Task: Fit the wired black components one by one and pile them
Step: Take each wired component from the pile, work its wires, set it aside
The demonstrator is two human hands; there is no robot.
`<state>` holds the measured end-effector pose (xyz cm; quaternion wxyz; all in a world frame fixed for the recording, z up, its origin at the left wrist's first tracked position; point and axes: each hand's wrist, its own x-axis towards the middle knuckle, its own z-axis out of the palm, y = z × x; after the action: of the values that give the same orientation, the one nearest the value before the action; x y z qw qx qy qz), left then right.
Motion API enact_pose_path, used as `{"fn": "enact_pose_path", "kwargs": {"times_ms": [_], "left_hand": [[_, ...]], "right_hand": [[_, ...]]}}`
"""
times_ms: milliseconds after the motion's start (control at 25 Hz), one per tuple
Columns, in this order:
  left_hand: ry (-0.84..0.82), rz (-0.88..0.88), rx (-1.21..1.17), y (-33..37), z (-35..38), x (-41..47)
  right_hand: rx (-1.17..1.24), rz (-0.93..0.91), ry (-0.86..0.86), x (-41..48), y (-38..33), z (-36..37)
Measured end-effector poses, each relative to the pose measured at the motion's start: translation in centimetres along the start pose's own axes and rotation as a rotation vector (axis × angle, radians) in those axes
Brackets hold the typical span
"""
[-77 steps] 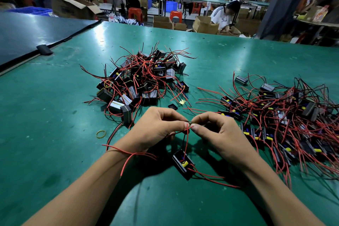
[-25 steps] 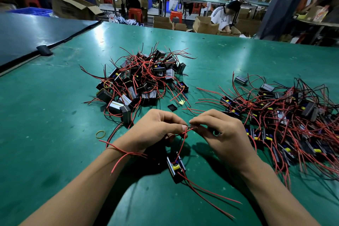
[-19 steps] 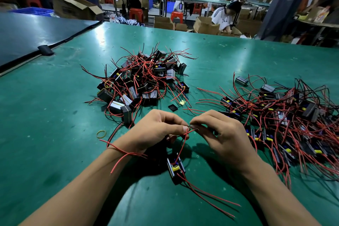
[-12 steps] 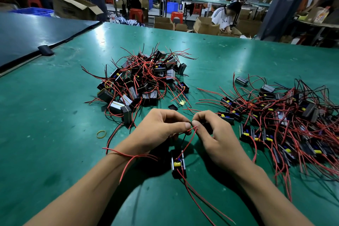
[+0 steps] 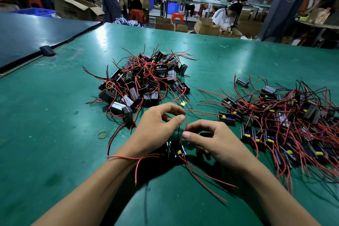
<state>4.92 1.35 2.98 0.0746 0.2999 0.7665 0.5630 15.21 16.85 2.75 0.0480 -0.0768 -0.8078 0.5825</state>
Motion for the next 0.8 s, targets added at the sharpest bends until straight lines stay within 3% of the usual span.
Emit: {"fn": "enact_pose_path", "kwargs": {"times_ms": [160,560,800], "left_hand": [[0.018,0.067,0.141,0.1,0.1,-0.3],[0.066,0.023,0.035,0.4,0.0,-0.2],[0.051,0.032,0.021,0.6,-0.2,-0.2]], "right_hand": [[-0.04,-0.043,0.102,-0.1,-0.1,0.8],[-0.148,-0.016,0.154,0.0,-0.2,1.2],[-0.077,0.022,0.108,0.2,-0.1,0.0]]}}
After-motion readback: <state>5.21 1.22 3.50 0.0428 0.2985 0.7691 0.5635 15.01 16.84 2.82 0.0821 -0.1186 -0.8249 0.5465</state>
